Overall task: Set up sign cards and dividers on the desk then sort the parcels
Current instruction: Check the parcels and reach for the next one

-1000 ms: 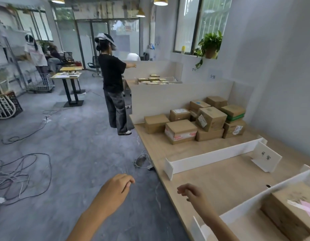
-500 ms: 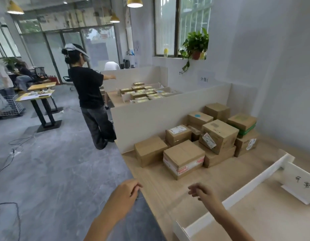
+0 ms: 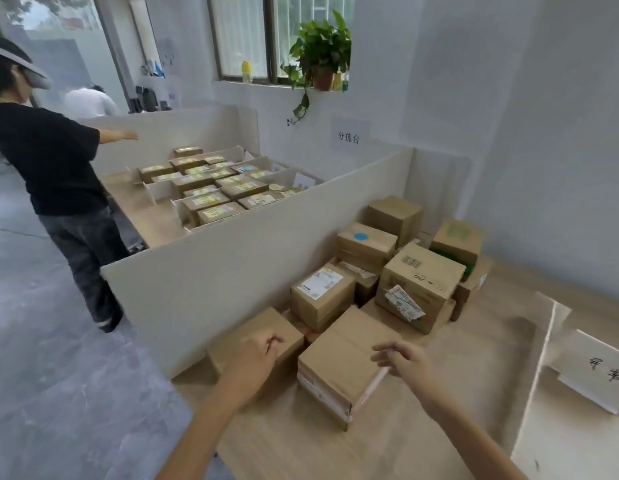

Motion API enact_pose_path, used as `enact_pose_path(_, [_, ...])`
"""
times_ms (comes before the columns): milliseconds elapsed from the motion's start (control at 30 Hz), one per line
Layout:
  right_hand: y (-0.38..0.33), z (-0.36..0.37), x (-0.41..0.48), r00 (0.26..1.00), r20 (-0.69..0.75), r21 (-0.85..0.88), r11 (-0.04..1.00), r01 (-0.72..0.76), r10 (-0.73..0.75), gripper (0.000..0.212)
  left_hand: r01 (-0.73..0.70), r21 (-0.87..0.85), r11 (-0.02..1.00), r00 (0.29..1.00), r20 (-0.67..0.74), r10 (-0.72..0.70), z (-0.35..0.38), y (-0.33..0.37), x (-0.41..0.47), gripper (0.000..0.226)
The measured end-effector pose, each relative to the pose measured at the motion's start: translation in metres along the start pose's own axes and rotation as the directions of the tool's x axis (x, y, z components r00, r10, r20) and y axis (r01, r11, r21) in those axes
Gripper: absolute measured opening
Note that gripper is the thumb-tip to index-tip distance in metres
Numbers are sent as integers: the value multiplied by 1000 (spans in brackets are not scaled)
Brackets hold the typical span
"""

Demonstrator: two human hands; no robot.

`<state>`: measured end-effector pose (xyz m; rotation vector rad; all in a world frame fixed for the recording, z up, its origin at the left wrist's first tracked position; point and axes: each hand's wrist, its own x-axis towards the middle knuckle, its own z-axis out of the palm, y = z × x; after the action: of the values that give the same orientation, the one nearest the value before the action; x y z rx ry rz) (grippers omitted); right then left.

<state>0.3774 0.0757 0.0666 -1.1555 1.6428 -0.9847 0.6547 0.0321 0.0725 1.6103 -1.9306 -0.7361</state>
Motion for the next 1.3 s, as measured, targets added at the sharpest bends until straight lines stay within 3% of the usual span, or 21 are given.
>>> enact_pose_path(200, [-26, 46, 114, 987, -58, -14, 989, -149, 148, 32, 43, -131, 991, 996, 78, -32, 6, -37, 148, 25])
enact_pose_path(433, [-17, 112, 230, 899, -96, 143, 900, -412, 427, 25, 198, -114, 974, 947, 277, -161, 52, -69, 258, 55])
enact_pose_path(533, [-8, 134, 257, 839, -72, 204, 831, -517, 540, 34, 282, -178, 943, 919, 331, -213, 70, -74, 281, 51])
enact_pose_path(633, [3, 152, 269, 798, -37, 264, 776, -573, 602, 44, 269, -208, 940, 922, 338, -189, 82, -78, 290, 35])
enact_pose_path(767, [6, 154, 262, 832, -88, 316, 808, -498, 548, 41, 189, -297, 936, 961, 253, -113, 75, -76, 282, 3])
enact_pose_path(900, [-29, 125, 229, 896, -131, 342, 867, -361, 425, 31, 112, -363, 925, 970, 241, -22, 42, -49, 272, 15])
enact_pose_path(1033, [-74, 84, 186, 954, -210, 263, 952, -155, 214, 32, 28, -451, 892, 973, 216, 79, 6, -4, 251, 8])
enact_pose_path(1200, [-127, 32, 124, 959, -272, 259, 966, -2, 75, 44, -32, -636, 771, 958, 199, 205, -31, 65, 219, 46])
enact_pose_path(1300, [-143, 6, 79, 955, -297, 255, 963, 87, -7, 64, 186, -796, 577, 867, 409, 284, -42, 96, 201, 79])
